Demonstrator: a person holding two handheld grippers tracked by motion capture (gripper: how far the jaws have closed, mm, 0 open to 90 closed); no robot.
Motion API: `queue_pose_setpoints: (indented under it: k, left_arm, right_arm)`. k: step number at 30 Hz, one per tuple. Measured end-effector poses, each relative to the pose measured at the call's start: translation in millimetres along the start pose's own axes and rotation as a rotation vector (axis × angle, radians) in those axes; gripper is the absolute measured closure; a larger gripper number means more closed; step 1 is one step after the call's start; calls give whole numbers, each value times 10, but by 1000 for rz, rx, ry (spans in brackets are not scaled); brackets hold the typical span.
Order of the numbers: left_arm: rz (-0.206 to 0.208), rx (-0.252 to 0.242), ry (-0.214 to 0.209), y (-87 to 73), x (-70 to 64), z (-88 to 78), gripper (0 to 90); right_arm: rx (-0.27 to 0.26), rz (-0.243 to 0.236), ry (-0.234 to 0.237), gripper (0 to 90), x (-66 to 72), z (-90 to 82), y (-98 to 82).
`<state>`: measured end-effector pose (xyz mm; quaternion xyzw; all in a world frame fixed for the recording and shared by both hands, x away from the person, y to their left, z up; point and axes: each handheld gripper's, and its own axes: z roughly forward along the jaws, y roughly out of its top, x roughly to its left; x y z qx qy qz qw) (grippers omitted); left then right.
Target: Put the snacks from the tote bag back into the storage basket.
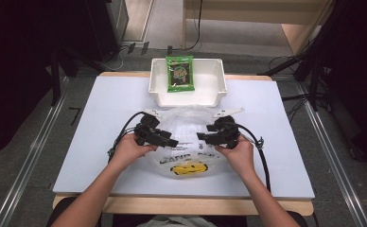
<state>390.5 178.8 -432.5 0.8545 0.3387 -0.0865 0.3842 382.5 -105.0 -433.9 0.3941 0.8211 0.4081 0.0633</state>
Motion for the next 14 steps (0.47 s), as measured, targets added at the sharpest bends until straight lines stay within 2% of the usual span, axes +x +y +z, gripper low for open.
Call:
queue_pose_setpoints:
  k: [14]
  left_arm:
    - [-1, -9, 5, 8, -11, -33, 396]
  right_arm:
    - [-6, 9, 17, 410, -15, -11, 6]
